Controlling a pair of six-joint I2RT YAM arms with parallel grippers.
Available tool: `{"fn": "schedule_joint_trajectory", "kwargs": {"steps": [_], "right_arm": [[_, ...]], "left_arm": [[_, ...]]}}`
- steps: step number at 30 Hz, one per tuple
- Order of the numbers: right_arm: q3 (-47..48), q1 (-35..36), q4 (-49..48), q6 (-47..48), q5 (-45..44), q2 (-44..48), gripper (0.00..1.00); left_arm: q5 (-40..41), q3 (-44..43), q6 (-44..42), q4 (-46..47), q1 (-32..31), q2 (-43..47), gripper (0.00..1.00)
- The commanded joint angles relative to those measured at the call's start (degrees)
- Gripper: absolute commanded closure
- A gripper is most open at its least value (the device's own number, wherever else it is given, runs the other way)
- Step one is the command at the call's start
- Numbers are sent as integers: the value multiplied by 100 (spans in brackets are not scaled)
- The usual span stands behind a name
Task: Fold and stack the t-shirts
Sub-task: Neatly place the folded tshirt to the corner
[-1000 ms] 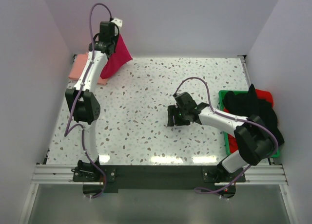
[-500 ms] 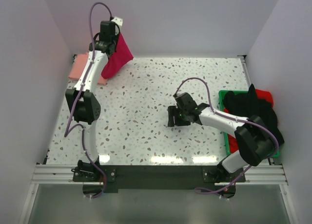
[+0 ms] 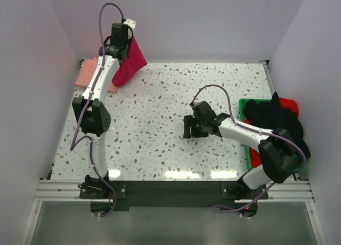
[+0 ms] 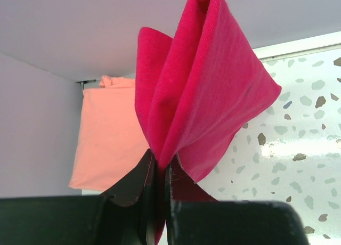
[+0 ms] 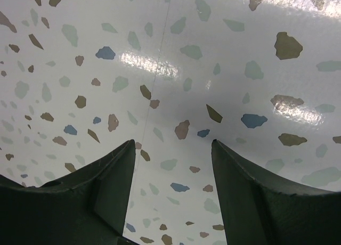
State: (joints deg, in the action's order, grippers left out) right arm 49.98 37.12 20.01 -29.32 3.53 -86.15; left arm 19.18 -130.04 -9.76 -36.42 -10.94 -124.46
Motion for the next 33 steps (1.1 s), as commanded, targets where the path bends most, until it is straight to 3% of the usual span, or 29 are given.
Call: {"fn": "schedule_joint_trajectory", "kwargs": {"steps": [1, 15, 22, 28, 29, 31, 33], "right_arm": [[-76, 23, -164, 76, -133, 212, 37], [-93, 32, -147, 93, -195, 213, 37], [-50, 23, -208, 84, -107, -59, 37], [38, 40, -261, 67, -54, -446, 37], [39, 49, -261, 76, -54, -490, 37], [56, 49, -243, 76, -72, -534, 37], [74, 58, -208, 111, -63, -552, 37]], "left_arm": [[95, -250, 141, 127, -75, 528, 100], [157, 154, 53, 294, 21, 616, 100], [-353, 418, 27, 522, 828, 406, 100], [-494, 259, 44, 697, 1612, -437, 99], [-451, 286, 175, 785, 1708, -586, 85], [-441, 242, 491, 935, 1946, -763, 67], [-450, -46, 676, 779, 2078, -1061, 26]]}}
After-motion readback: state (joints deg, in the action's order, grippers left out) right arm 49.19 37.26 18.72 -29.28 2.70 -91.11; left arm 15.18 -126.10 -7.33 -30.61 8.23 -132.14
